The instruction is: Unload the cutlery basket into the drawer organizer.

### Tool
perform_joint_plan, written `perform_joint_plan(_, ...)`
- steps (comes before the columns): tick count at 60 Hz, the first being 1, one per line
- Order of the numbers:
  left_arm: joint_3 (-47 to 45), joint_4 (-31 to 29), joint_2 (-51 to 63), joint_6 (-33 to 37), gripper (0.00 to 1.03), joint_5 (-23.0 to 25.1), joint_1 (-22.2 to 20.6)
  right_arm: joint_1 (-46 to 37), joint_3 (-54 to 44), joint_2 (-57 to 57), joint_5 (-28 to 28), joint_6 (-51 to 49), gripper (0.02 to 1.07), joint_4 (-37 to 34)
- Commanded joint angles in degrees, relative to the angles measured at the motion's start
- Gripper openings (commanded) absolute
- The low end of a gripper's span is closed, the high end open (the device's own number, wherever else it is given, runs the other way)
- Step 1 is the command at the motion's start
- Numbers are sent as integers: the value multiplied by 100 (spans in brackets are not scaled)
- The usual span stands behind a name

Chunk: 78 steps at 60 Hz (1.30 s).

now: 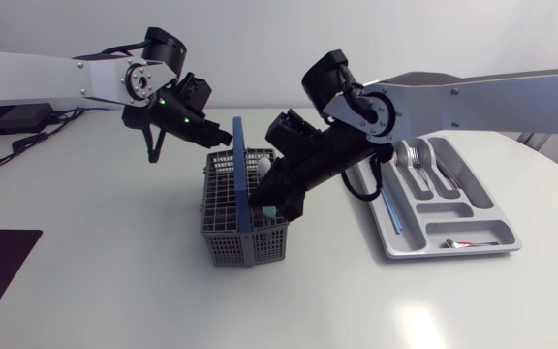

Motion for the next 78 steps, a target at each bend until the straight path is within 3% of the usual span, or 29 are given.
perform_joint_plan(1,306,-15,228,15,15,11,-102,50,-179,-19,92,-56,16,58)
perform_joint_plan(16,-441,-252,-1161,174,15,196,733,-1146,225,-291,-198,-117,16,-21)
perform_joint_plan(24,-1381,-727,-2400,429,15,495,812,-1576,691,148,-233,-117,17,14)
perform_joint_plan(33,-2278,-1298,-3437,745,15,811,531,-1752,1157,825,-198,-20,17,313)
perform_joint_plan(41,-2919,-1386,-3806,947,15,846,135,-1796,1561,1396,-154,217,17,638)
perform_joint_plan(58,-3412,-1772,-3718,1360,15,1128,-427,-1735,2668,2460,4,639,17,831)
perform_joint_plan(67,-3710,-1693,-3428,1369,15,1268,-744,-1638,3248,2943,39,779,17,743)
perform_joint_plan(78,-3886,-1438,-2910,1395,15,1268,-796,-1550,3837,3444,189,859,17,594)
